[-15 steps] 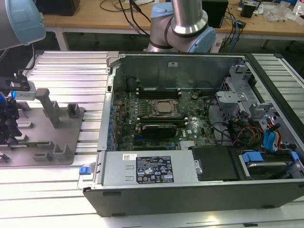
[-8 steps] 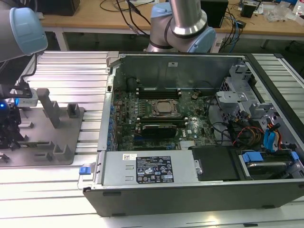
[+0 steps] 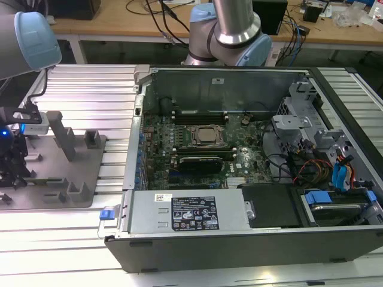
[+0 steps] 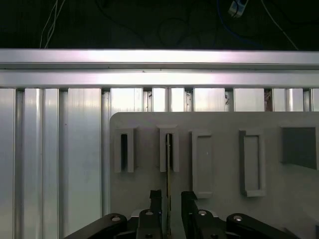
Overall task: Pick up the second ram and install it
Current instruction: 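Pick up the second ram and move it above second insertion slot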
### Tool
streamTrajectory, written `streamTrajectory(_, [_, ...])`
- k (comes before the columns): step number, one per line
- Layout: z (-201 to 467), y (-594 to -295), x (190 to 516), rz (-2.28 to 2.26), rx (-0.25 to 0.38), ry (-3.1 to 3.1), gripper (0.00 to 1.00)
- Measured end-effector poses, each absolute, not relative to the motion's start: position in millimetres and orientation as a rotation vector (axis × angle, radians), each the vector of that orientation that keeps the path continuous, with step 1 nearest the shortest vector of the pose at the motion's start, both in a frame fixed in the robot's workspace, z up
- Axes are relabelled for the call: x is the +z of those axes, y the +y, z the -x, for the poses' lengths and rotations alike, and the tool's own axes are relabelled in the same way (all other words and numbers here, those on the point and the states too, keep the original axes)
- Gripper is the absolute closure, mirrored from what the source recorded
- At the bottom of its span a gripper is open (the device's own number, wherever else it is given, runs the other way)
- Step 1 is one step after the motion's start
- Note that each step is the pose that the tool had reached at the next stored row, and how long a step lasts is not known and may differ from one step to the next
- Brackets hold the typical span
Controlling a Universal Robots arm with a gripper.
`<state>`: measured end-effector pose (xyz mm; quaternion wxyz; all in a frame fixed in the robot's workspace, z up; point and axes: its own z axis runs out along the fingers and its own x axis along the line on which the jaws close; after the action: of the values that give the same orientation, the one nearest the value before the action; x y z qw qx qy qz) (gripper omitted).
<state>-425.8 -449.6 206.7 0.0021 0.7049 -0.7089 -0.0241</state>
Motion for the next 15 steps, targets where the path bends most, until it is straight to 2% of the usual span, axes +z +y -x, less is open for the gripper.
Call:
streamTrajectory(3, [425.8,-449.6,206.9,-2.211,-0.076,-2.224,0.73])
streamTrajectory(4, [425.8,-449.7,206.9,-2.211,-0.076,-2.224,0.81])
streamTrajectory(9, [425.8,-449.6,207.8,-2.211,-0.076,-2.224,0.81])
streamTrajectory(10, [425.8,-449.6,207.9,-2.211,-0.076,-2.224,0.90])
streamTrajectory(15, [425.8,-449.7,208.3,-2.211,-0.076,-2.224,0.91])
